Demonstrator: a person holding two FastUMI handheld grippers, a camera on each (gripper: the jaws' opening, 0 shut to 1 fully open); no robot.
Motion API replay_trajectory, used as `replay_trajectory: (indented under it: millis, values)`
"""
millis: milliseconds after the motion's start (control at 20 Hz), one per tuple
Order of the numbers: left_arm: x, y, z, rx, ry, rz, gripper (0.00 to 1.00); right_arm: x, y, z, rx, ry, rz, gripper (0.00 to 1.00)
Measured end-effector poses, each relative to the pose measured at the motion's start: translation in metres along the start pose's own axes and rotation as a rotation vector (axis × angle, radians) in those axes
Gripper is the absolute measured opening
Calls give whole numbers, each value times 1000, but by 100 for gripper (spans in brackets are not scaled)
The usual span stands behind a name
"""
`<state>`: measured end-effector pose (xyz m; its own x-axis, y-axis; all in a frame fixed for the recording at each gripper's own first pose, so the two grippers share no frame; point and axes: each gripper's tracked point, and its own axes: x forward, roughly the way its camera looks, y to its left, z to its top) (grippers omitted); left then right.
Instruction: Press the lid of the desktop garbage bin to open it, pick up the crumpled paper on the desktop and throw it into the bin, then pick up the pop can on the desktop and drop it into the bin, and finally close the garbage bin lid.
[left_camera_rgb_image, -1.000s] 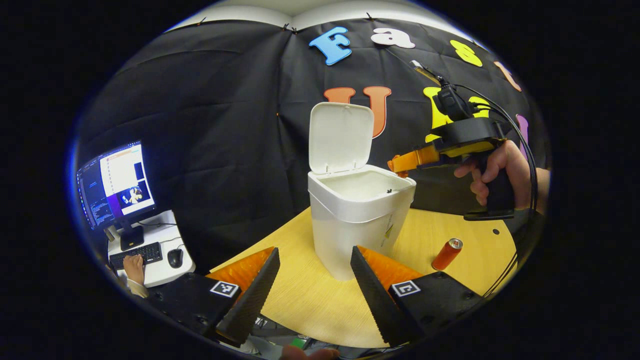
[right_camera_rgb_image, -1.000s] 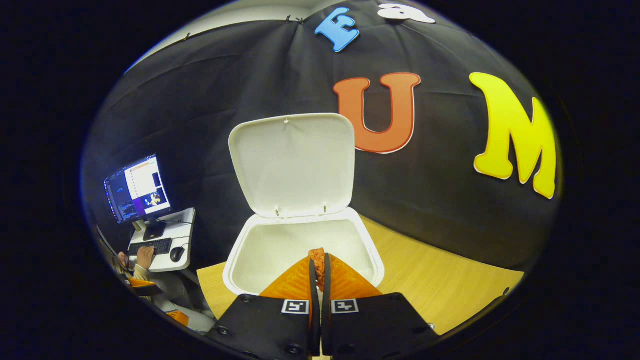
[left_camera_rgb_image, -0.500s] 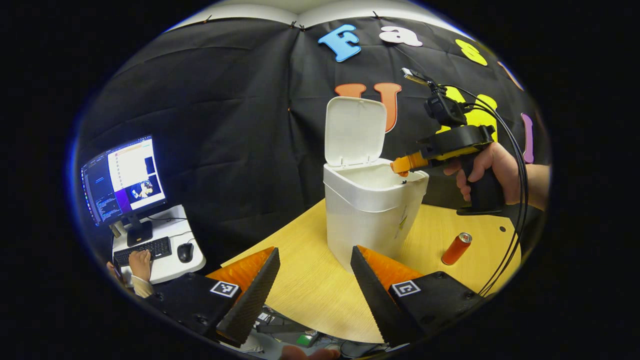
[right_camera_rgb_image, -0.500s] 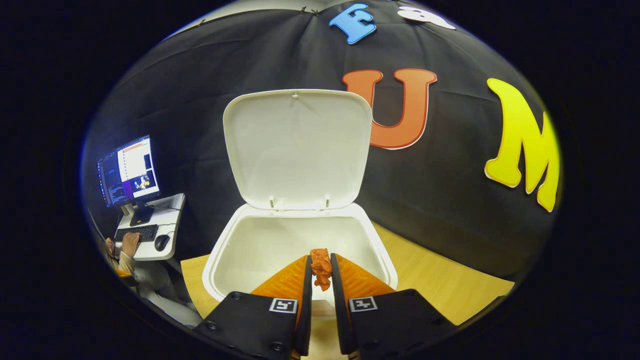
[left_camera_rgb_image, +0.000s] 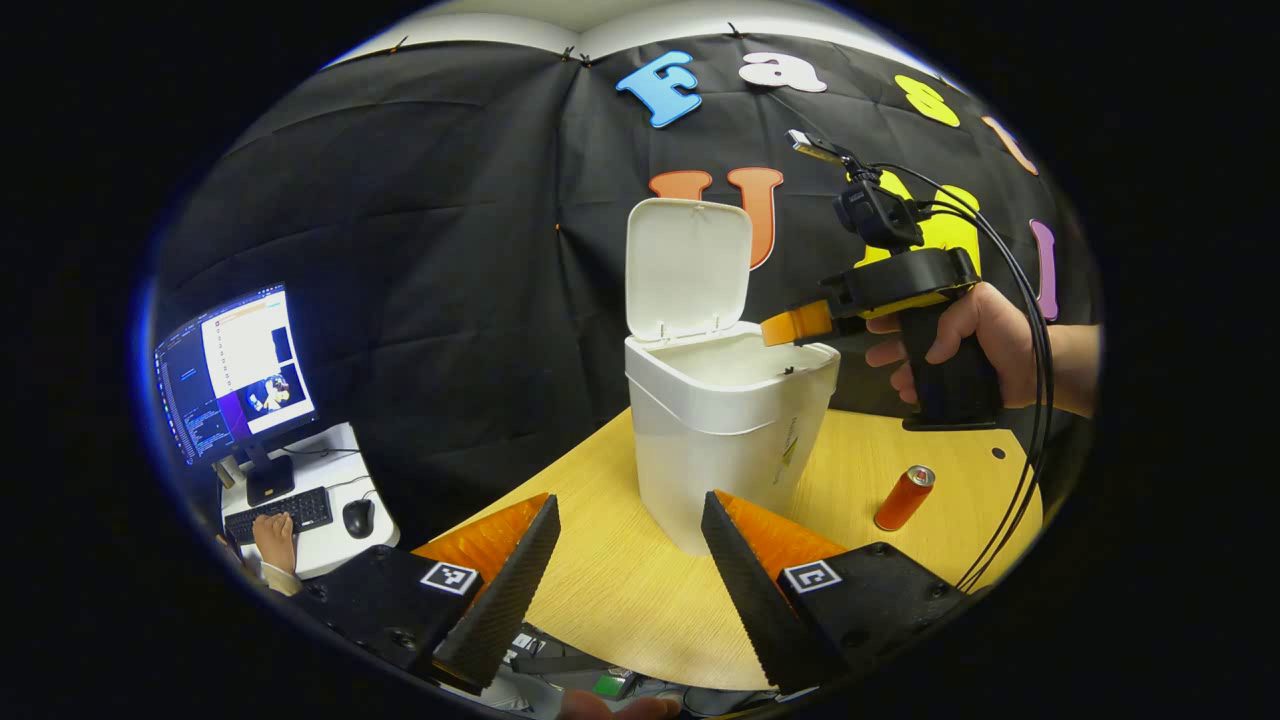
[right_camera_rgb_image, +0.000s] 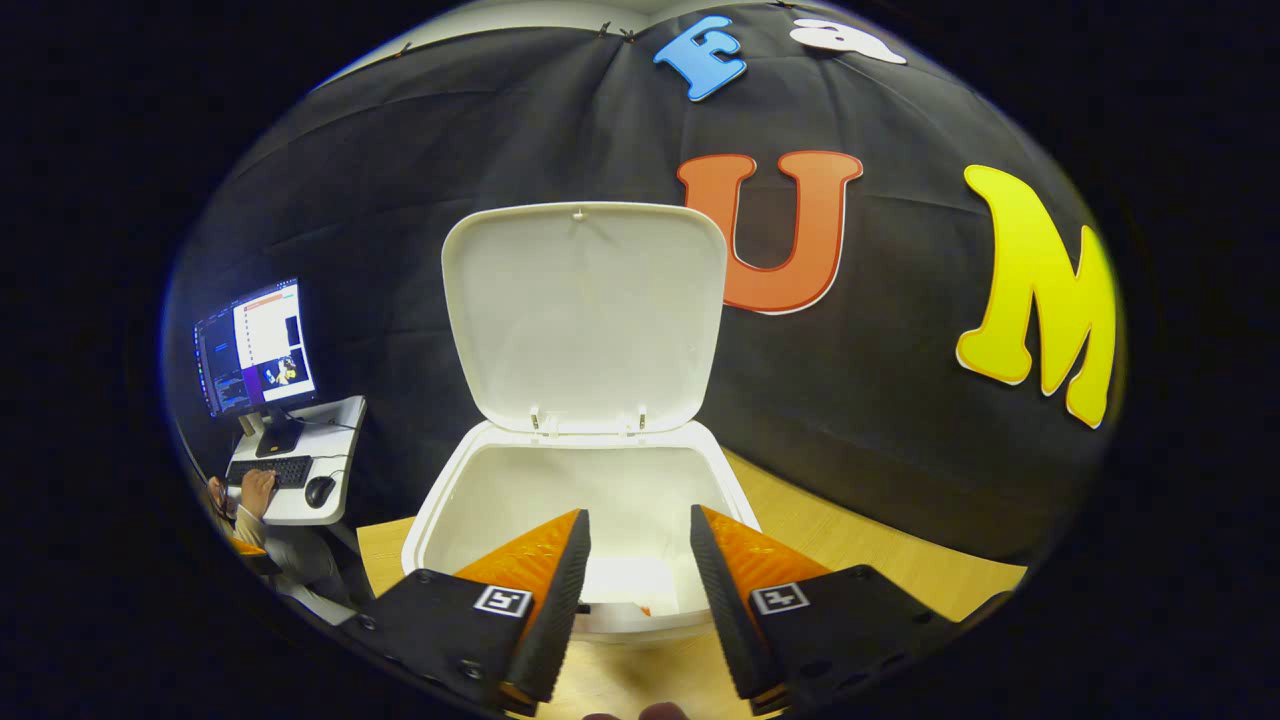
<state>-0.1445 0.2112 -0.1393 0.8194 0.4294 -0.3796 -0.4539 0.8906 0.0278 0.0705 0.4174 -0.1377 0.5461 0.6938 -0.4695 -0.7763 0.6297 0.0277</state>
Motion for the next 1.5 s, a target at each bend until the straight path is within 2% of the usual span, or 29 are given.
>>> replay_trajectory:
  millis: [50, 200, 300, 450, 600, 700, 1050, 1300, 1500]
  values:
    - [0, -6, 4, 8, -11, -22, 95, -8, -3, 5, 15, -16, -4, 68]
    - [3, -30, 17, 26, -60, -103, 95, -40, -12, 22, 74, -76, -16, 72]
    - [3, -47, 25, 34, -91, -161, 95, -65, -23, 35, 117, -136, -27, 84]
    - [6, -82, 30, 44, -108, -270, 96, -106, -47, 47, 162, -220, -61, 89]
    - [8, -107, 36, 76, -126, -342, 96, -145, -73, 45, 195, -271, -113, 87]
    - [9, -125, 34, 100, -125, -389, 96, -169, -92, 40, 215, -293, -159, 90]
    - [5, -194, 26, 170, -126, -541, 96, -243, -153, -8, 233, -291, -349, 88]
    - [6, -243, 1, 214, -115, -639, 96, -286, -195, -71, 263, -208, -477, 90]
    - [17, -279, -23, 240, -104, -675, 96, -326, -224, -123, 258, -146, -575, 90]
